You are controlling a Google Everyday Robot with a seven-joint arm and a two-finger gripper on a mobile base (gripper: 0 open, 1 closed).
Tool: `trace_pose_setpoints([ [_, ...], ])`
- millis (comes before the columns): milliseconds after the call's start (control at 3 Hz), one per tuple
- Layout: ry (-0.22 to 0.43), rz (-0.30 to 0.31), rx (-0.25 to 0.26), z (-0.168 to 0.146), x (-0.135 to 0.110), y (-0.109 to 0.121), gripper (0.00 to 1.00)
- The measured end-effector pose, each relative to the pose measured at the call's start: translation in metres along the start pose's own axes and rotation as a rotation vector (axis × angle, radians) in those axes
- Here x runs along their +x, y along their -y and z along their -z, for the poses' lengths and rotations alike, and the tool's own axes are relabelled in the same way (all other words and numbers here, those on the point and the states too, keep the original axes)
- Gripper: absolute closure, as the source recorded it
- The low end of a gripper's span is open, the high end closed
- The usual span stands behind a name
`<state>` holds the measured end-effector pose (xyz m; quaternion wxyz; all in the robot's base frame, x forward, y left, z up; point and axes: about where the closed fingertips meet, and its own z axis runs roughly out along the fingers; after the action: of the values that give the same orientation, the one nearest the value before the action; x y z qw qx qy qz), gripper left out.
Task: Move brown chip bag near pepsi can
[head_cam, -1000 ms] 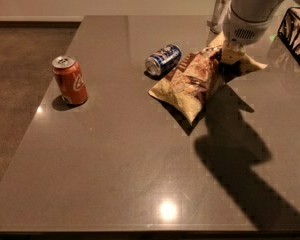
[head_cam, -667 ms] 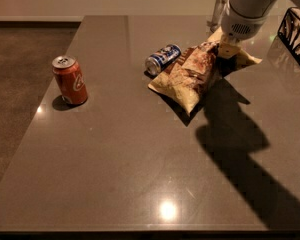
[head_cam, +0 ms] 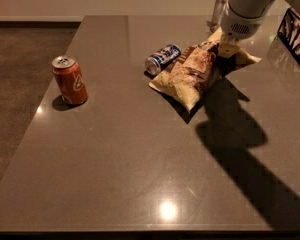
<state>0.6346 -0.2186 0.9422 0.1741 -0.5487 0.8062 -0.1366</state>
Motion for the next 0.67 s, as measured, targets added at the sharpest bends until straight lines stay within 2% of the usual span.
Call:
trace_pose_setpoints([
  [667, 0.0, 0.002, -0.001, -0.0017, -0.0009, -0.0005, 0.05],
])
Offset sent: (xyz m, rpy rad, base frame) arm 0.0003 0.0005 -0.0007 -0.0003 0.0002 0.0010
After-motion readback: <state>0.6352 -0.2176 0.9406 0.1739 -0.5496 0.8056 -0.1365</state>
